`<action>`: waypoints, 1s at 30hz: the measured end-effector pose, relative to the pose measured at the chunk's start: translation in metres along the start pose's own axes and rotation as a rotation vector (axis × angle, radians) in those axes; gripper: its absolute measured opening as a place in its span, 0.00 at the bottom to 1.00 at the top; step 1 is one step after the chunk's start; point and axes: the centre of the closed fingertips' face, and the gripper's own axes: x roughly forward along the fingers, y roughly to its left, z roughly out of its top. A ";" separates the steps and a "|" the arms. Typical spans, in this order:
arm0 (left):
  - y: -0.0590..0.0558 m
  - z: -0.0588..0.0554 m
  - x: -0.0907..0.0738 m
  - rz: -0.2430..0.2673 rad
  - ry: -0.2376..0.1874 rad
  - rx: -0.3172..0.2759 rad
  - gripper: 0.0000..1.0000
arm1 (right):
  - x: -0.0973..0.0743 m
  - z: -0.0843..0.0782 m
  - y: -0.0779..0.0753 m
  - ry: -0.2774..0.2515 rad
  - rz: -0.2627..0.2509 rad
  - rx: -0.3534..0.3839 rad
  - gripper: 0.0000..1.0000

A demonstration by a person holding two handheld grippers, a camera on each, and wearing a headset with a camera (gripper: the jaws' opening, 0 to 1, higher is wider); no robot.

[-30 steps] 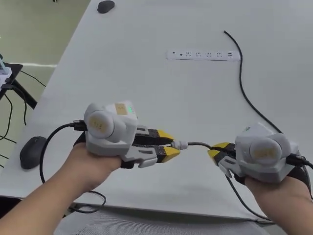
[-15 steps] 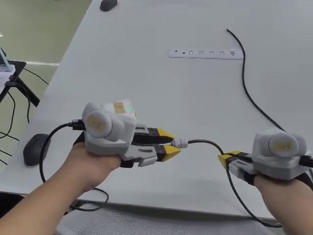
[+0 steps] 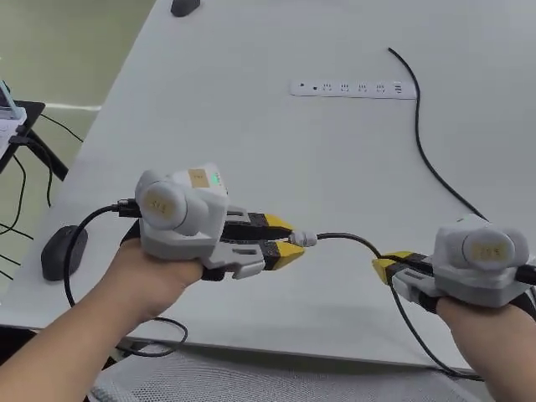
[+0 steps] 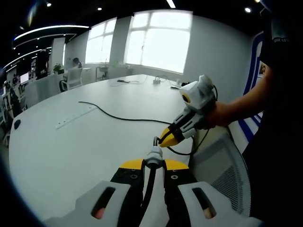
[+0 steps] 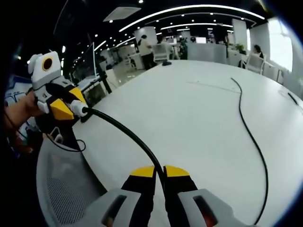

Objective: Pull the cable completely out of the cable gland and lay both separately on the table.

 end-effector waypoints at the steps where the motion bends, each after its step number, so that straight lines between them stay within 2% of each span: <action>1: 0.000 0.000 -0.001 0.001 -0.001 0.000 0.15 | 0.000 0.000 0.001 -0.001 0.001 -0.014 0.01; 3: 0.001 0.000 -0.002 0.004 -0.002 -0.002 0.15 | -0.001 0.002 0.005 -0.009 0.022 -0.043 0.01; 8: 0.003 -0.002 -0.004 0.004 0.005 0.001 0.15 | -0.005 0.001 0.009 -0.007 0.031 -0.089 0.02; 11: 0.004 -0.002 -0.005 0.005 0.006 0.000 0.15 | -0.007 0.005 0.014 -0.017 0.042 -0.118 0.07; 12: 0.004 -0.002 -0.005 0.005 0.008 0.000 0.15 | -0.007 0.004 0.016 -0.006 0.044 -0.153 0.09; 13: 0.004 -0.003 -0.005 0.004 0.009 -0.002 0.15 | -0.009 0.008 0.017 -0.010 0.038 -0.229 0.11; 17: 0.002 -0.004 -0.004 0.001 0.015 -0.001 0.15 | -0.013 0.024 0.037 -0.042 0.080 -0.344 0.19; 22: 0.001 -0.003 -0.004 -0.001 0.016 0.008 0.15 | -0.016 0.049 0.065 -0.093 0.122 -0.509 0.21; 26: 0.001 -0.004 -0.004 0.000 0.022 0.008 0.15 | -0.013 0.056 0.082 -0.091 0.141 -0.599 0.22; 29: 0.000 -0.004 -0.004 -0.001 0.024 0.009 0.15 | -0.011 0.059 0.088 -0.092 0.147 -0.632 0.23; 30: 0.000 -0.005 -0.004 -0.001 0.027 0.009 0.15 | -0.009 0.060 0.092 -0.091 0.150 -0.667 0.22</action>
